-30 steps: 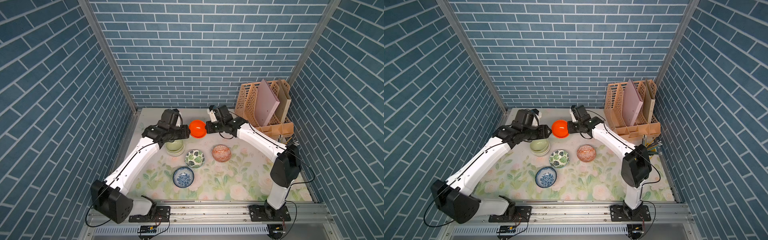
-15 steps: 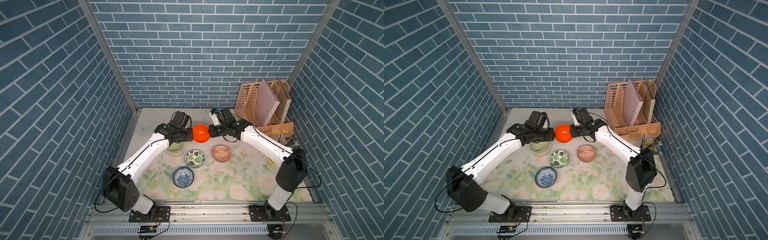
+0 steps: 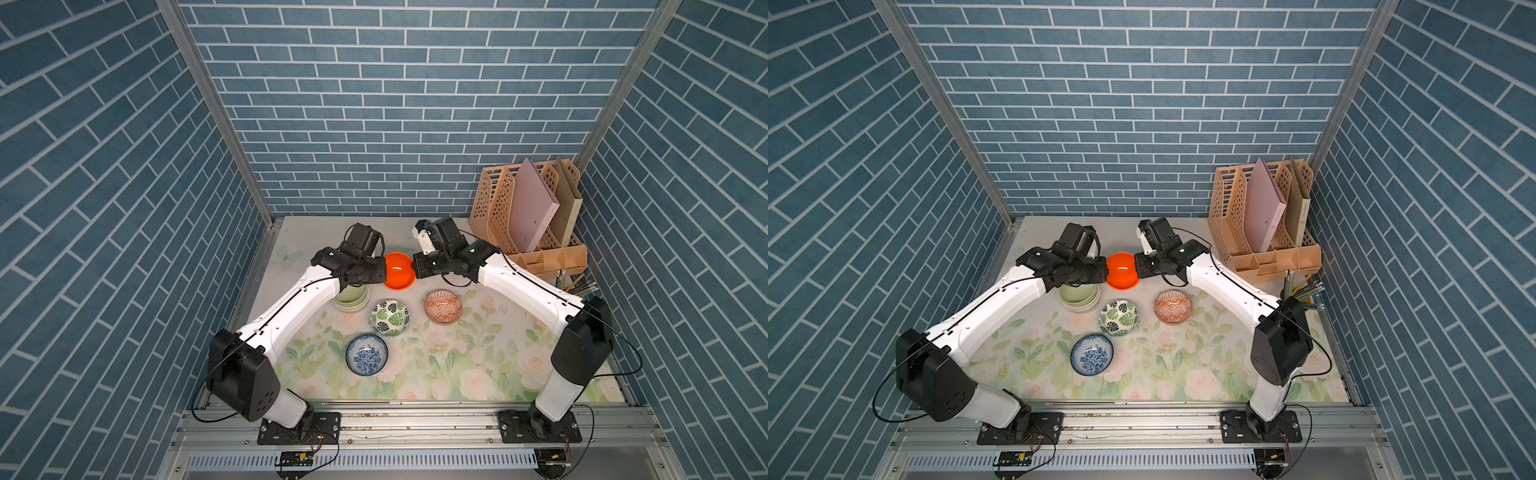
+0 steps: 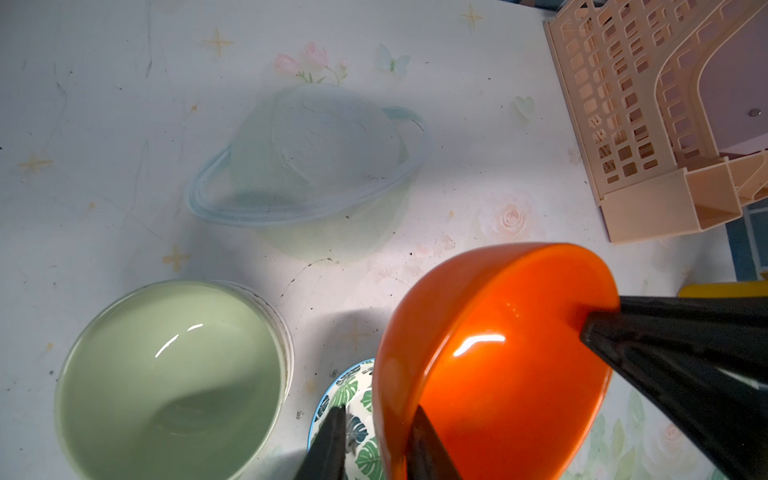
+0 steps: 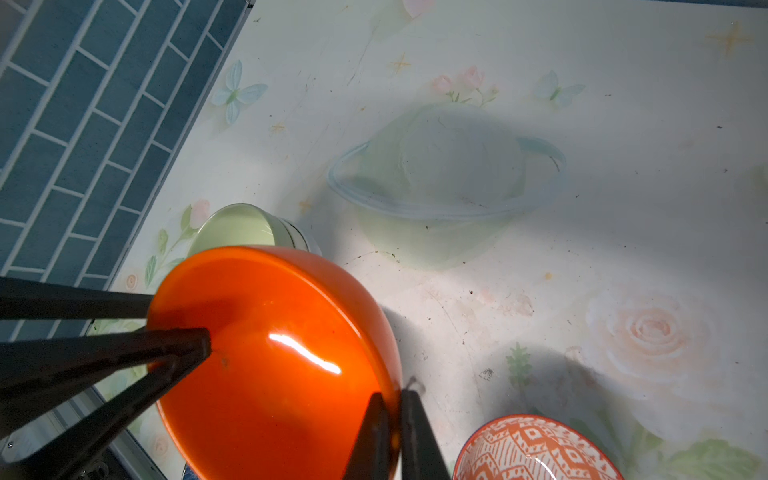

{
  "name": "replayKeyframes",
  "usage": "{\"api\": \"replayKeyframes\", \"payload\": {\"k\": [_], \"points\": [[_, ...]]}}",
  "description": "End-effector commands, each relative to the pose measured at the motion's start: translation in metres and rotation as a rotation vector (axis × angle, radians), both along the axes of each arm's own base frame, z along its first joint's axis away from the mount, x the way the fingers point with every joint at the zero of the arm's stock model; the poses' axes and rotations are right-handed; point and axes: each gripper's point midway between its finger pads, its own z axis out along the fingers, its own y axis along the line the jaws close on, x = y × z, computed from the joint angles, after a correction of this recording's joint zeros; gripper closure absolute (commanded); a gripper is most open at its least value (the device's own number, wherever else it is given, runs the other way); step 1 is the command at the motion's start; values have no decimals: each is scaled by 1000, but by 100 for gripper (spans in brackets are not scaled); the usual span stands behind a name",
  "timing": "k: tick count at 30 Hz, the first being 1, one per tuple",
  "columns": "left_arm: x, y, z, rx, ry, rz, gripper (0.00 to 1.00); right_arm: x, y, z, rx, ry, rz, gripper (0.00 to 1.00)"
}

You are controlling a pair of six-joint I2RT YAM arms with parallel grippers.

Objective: Stack the bowls
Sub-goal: Place the bowl on the bowl.

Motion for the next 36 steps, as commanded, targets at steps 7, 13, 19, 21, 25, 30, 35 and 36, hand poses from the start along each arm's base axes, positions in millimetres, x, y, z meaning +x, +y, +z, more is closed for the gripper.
{"api": "replayKeyframes", "payload": {"k": [7,13,19,21,25,30,35,36], "points": [[-2,10,-17,62,29,19,100,-3,12,23,51,-46,36,100],[-2,19,-11,75,11,64,100,-3,19,24,71,-46,54,92],[0,42,-9,97,22,102,100,-5,19,39,97,-84,79,47],[1,56,-6,93,21,127,100,-9,17,52,122,-123,94,43],[2,76,2,82,29,150,100,-21,2,78,190,-218,91,42],[-2,100,-4,67,92,163,100,-32,-23,88,230,-297,46,40],[-9,113,-16,32,159,171,100,-35,-31,70,205,-274,43,40],[-9,116,-20,27,171,176,100,-35,-31,66,200,-266,44,40]]}}
